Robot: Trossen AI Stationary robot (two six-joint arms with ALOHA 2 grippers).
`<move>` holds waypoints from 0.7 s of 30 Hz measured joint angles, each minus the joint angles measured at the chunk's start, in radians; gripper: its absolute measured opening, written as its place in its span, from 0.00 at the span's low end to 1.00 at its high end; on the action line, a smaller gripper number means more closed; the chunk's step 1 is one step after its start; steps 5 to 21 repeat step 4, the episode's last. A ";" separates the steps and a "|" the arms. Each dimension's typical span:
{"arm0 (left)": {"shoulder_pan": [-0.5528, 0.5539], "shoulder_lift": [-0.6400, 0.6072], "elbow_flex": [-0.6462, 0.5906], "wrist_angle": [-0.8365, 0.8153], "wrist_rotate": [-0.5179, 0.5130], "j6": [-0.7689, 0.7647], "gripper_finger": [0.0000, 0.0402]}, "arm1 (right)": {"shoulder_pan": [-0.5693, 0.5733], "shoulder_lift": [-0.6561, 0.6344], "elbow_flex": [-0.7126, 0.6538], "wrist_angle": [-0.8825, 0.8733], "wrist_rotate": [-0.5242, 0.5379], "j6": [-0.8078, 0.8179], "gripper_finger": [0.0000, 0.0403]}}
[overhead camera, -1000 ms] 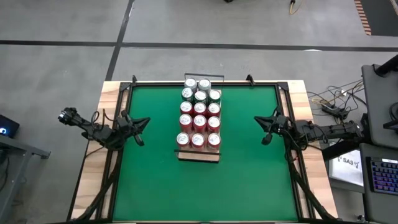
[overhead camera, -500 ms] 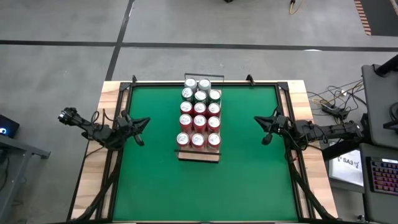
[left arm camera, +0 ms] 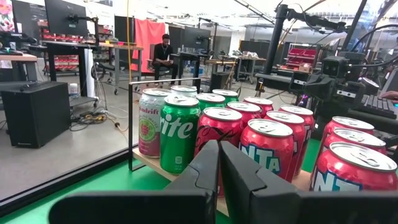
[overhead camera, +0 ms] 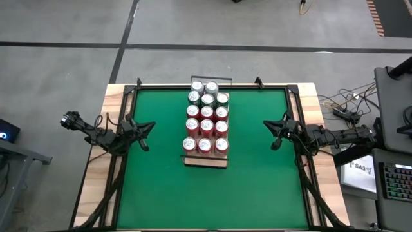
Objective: Place canned beverage on shelf
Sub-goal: Return to Home Position
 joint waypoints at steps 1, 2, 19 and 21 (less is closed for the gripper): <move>0.000 0.000 0.000 0.000 0.000 0.000 0.00 | 0.000 0.000 0.000 0.000 0.000 0.000 0.02; 0.000 0.000 0.000 0.000 0.000 0.000 0.00 | 0.000 0.000 0.000 0.000 0.000 0.000 0.02; 0.000 0.000 0.000 0.000 0.000 0.000 0.00 | 0.000 0.000 0.000 0.000 0.000 0.000 0.02; 0.000 0.000 0.000 0.000 0.000 0.000 0.00 | 0.000 0.000 0.000 0.000 0.000 0.000 0.02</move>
